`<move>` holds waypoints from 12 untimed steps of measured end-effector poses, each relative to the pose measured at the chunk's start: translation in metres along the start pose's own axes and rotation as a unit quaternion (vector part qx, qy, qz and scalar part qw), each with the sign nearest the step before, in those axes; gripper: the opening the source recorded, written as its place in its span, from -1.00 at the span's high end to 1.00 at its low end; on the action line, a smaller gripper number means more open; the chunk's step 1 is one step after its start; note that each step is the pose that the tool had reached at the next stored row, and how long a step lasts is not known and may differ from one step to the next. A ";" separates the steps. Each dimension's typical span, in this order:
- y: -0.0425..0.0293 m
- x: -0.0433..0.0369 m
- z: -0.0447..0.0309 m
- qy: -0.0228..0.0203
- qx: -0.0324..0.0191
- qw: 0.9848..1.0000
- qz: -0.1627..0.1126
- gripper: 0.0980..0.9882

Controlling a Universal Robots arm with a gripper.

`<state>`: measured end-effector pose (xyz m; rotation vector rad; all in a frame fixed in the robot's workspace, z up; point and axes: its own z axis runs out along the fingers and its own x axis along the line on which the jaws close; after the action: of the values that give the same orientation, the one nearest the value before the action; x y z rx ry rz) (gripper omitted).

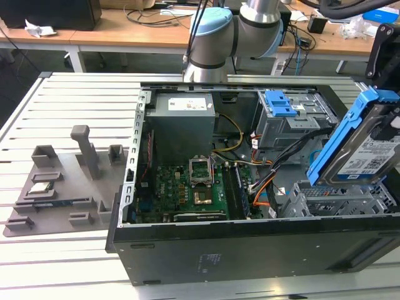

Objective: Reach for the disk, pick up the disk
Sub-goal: 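Pick up the disk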

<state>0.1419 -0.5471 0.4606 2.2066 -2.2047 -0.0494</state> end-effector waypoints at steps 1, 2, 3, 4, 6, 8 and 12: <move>0.0001 0.0000 0.0016 0.000 0.000 1.000 0.000 0.39; 0.0001 0.0000 0.0027 0.000 0.000 1.000 0.000 0.39; 0.0000 0.0000 0.0037 0.000 0.000 1.000 0.000 0.39; 0.0000 0.0002 0.0055 0.000 0.000 1.000 0.000 0.39; 0.0005 0.0003 0.0076 0.000 0.000 1.000 0.000 0.39; 0.0029 0.0003 0.0117 0.000 0.000 1.000 0.000 0.39; 0.0030 0.0003 0.0118 0.000 0.000 1.000 0.000 0.39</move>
<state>0.1384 -0.5473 0.4489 2.2064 -2.2049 -0.0492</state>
